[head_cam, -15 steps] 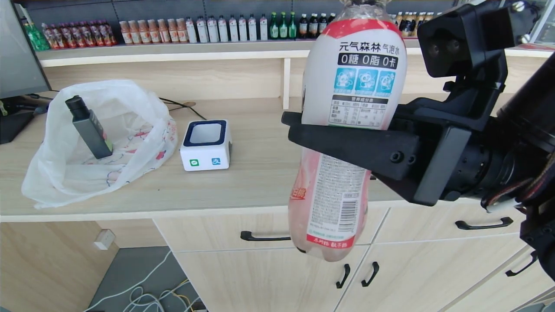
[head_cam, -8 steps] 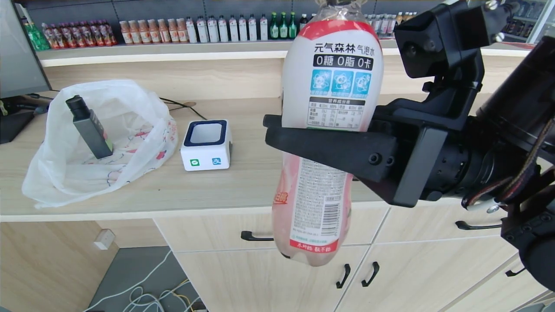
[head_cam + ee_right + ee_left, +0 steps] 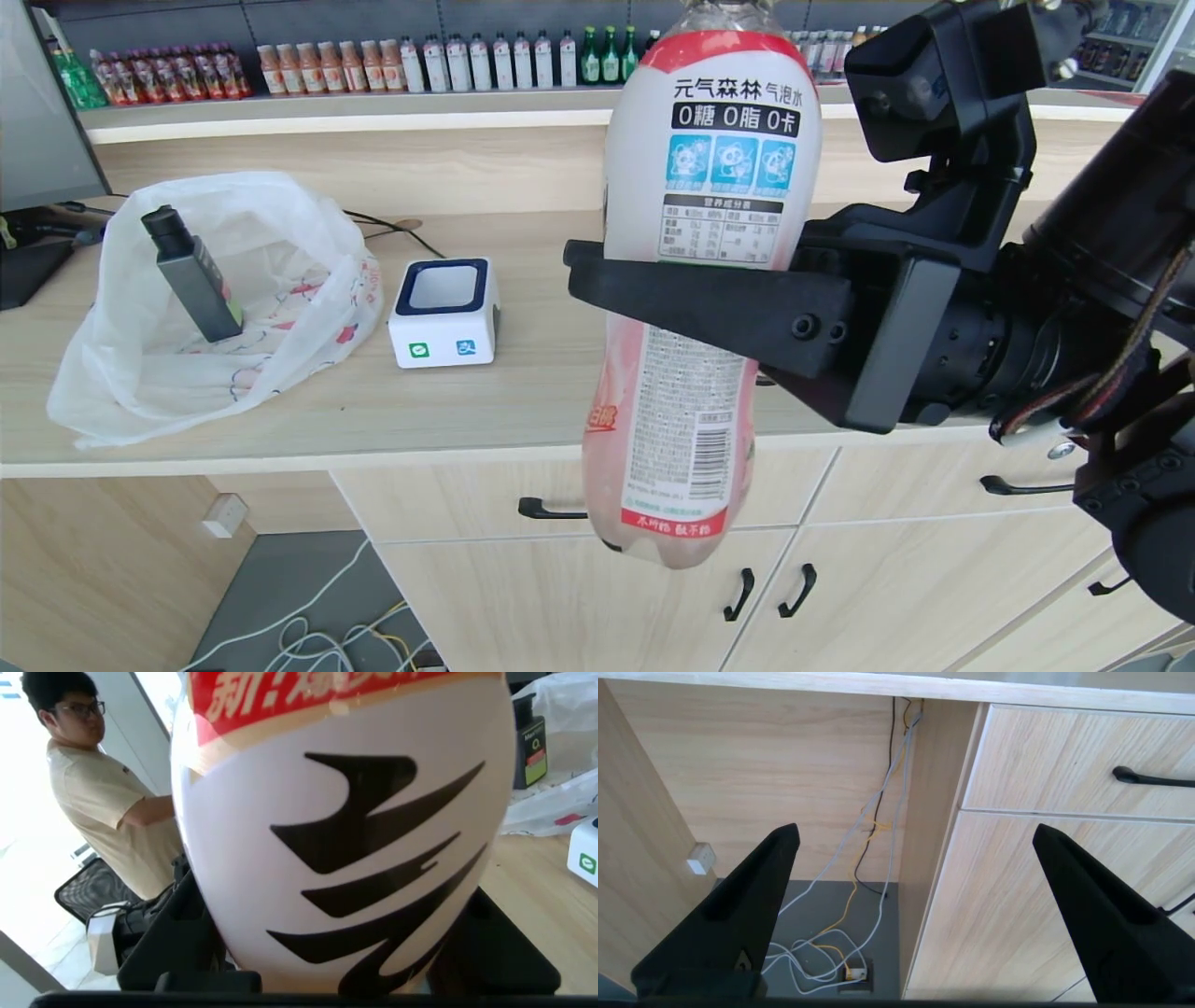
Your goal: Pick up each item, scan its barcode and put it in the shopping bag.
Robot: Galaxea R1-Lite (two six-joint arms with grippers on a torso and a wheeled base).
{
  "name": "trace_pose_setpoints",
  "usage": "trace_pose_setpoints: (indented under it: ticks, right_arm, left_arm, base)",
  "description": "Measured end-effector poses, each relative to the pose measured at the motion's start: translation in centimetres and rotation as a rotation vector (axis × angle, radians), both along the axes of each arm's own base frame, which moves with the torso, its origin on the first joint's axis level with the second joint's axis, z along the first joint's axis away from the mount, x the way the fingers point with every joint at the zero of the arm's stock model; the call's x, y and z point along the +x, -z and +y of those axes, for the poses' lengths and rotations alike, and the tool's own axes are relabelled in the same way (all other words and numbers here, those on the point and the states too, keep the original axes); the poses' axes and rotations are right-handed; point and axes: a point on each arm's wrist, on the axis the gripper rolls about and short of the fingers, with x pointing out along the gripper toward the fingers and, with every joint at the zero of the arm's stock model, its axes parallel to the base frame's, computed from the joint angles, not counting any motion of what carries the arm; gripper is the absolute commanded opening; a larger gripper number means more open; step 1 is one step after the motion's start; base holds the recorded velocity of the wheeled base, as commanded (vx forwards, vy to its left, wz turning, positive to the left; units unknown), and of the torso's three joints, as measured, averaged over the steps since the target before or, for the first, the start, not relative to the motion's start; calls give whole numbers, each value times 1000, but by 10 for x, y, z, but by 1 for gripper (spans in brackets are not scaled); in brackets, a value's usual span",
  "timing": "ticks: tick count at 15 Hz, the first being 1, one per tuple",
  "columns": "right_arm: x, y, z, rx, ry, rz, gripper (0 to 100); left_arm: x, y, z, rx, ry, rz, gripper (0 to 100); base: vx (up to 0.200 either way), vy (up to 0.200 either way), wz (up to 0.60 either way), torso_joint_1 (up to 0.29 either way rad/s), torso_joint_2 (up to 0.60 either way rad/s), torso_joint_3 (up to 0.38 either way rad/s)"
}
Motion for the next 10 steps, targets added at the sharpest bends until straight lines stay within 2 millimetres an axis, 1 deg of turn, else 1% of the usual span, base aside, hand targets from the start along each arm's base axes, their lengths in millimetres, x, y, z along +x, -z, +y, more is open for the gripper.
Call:
trace_pose_setpoints:
  ticks: [10]
  right_arm:
    - [1, 2, 0, -3, 2, 7, 0]
  left_arm:
    - [0, 0, 0, 0, -1, 0, 100]
  base:
    - [0, 0, 0, 0, 0, 0]
